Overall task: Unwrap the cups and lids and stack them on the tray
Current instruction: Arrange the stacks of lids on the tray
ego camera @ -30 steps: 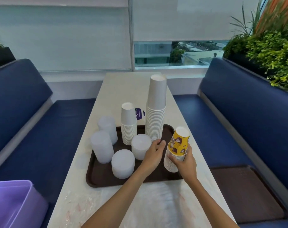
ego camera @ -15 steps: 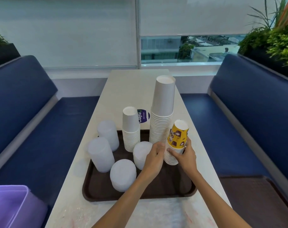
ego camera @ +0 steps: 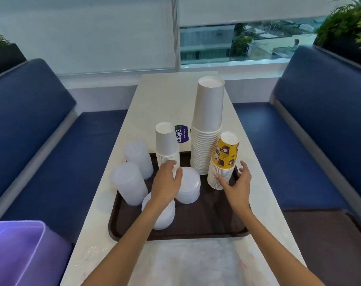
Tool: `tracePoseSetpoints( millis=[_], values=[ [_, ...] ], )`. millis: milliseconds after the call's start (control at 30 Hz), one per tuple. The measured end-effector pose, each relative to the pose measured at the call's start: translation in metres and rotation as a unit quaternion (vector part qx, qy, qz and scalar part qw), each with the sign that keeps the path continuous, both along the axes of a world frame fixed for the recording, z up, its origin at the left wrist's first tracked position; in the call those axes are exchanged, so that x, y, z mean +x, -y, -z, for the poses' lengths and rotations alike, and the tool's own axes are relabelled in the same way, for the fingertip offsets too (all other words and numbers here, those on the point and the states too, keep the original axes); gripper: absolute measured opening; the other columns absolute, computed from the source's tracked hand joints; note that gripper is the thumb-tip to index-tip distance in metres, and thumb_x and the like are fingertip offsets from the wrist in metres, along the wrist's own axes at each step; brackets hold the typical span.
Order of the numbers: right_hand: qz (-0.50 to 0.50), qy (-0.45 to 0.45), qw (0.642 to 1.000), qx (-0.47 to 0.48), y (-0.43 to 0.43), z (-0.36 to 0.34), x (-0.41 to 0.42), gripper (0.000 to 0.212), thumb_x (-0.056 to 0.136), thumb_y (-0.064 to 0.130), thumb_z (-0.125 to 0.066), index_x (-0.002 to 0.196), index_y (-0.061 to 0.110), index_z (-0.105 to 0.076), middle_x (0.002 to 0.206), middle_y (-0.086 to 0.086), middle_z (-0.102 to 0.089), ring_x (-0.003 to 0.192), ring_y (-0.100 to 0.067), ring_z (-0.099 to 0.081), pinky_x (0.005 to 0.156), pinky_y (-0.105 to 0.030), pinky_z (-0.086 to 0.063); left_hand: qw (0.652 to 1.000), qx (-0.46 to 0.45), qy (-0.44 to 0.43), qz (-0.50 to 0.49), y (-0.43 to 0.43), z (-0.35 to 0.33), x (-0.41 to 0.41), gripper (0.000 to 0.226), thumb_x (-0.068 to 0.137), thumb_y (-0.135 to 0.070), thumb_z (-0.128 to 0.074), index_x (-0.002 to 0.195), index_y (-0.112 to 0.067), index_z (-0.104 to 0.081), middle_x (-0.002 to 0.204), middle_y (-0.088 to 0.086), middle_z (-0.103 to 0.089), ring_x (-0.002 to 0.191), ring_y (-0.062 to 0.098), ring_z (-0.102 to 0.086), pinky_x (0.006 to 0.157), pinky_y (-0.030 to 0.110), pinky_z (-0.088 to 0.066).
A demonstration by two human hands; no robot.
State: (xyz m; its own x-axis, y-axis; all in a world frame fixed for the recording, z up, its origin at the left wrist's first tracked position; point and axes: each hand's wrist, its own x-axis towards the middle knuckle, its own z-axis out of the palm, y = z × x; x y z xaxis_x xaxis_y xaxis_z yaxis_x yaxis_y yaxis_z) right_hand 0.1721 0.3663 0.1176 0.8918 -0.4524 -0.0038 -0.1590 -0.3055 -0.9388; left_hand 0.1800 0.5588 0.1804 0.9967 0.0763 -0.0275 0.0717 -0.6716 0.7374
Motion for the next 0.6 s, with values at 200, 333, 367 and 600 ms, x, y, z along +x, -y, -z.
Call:
tracePoseSetpoints(
  millis=[200, 333, 367, 600],
  values=[
    [0.069, 0.007, 0.998, 0.015, -0.016, 0.017, -0.038, 0.025, 0.091, 0.026, -0.062, 0.111, 0.015, -0.054, 0.105, -0.001, -0.06, 0.092, -0.017, -0.06, 0.086, -0.036, -0.054, 0.981, 0.183, -0.043, 0.05, -0.004, 0.013, 0.004, 0.05, 0.101, -0.039, -0.035, 0.142, -0.011, -0.034, 0.14, 0.009, -0.045, 0.124, 0.023, -0.048, 0.097, 0.032, -0.043],
    [-0.03, -0.024, 0.999, 0.012, -0.024, 0.017, -0.043, 0.012, 0.093, 0.031, -0.057, 0.099, 0.021, -0.059, 0.091, 0.007, -0.062, 0.085, -0.007, -0.06, 0.083, -0.029, -0.053, 0.972, 0.209, -0.076, 0.075, 0.0, 0.021, 0.009, 0.05, 0.101, -0.04, -0.036, 0.141, -0.011, -0.034, 0.14, 0.009, -0.046, 0.124, 0.024, -0.049, 0.098, 0.033, -0.042],
    [-0.051, -0.037, 0.998, 0.019, -0.025, 0.016, -0.042, 0.017, 0.093, 0.034, -0.057, 0.102, 0.02, -0.06, 0.093, 0.007, -0.063, 0.087, -0.008, -0.06, 0.081, -0.024, -0.052, 0.971, 0.207, -0.084, 0.083, 0.0, 0.023, 0.01, 0.05, 0.101, -0.04, -0.036, 0.141, -0.011, -0.033, 0.141, 0.009, -0.046, 0.125, 0.024, -0.048, 0.099, 0.033, -0.042],
    [-0.127, -0.105, 0.985, 0.047, -0.031, 0.009, -0.034, 0.051, 0.094, 0.04, -0.053, 0.137, 0.015, -0.045, 0.134, -0.004, -0.055, 0.12, -0.021, -0.054, 0.096, -0.027, -0.042, 0.963, 0.186, -0.119, 0.154, 0.014, 0.022, 0.013, 0.055, 0.099, -0.039, -0.043, 0.145, -0.013, -0.03, 0.147, 0.008, -0.041, 0.131, 0.025, -0.043, 0.105, 0.034, -0.037]
  ],
)
